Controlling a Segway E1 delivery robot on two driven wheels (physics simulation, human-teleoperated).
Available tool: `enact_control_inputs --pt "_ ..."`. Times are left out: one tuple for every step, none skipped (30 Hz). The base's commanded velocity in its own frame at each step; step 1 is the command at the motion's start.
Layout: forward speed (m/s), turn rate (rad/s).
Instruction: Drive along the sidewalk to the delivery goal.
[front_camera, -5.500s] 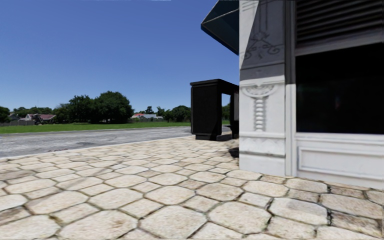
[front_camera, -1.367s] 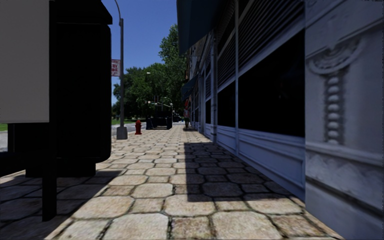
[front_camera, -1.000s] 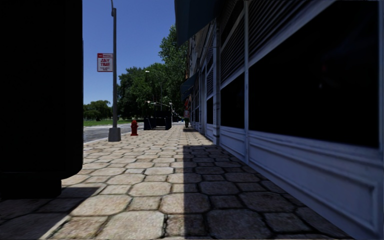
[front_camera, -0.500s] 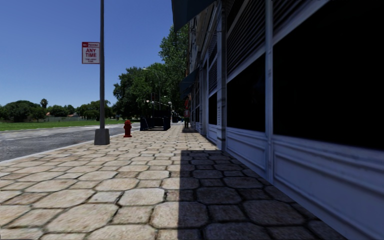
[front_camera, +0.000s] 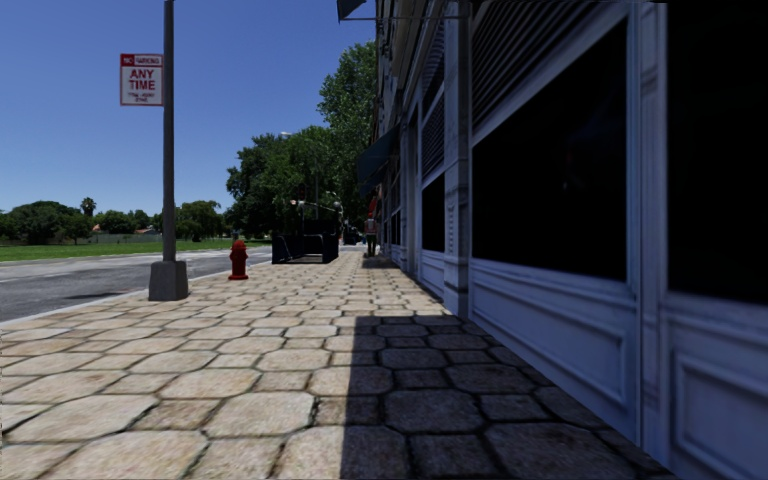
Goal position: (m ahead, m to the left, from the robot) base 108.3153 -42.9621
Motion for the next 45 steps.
enact_control_inputs --pt "2.00 0.00" --pt "2.00 0.00" --pt "2.00 0.00" --pt "2.00 0.00" --pt "2.00 0.00" --pt "2.00 0.00" --pt "2.00 0.00" --pt "2.00 0.00" --pt "2.00 0.00" --pt "2.00 0.00" --pt "2.00 0.00" --pt "2.00 0.00" --pt "2.00 0.00" --pt "2.00 0.00" --pt "2.00 0.00" --pt "2.00 0.00" --pt "2.00 0.00" --pt "2.00 0.00" --pt "2.00 0.00" --pt "2.00 0.00" --pt "2.00 0.00" --pt "2.00 0.00" --pt "2.00 0.00" --pt "2.00 0.00" --pt "2.00 0.00" --pt "2.00 0.00" --pt "2.00 0.00" --pt "2.00 0.00" --pt "2.00 0.00" --pt "2.00 0.00" --pt "2.00 0.00" --pt "2.00 0.00" --pt "2.00 0.00" --pt "2.00 0.00" --pt "2.00 0.00" --pt "2.00 0.00" --pt "2.00 0.00" --pt "2.00 0.00" --pt "2.00 0.00" --pt "2.00 0.00" --pt "2.00 0.00" --pt "2.00 0.00" --pt "2.00 0.00" --pt "2.00 0.00" --pt "2.00 0.00"
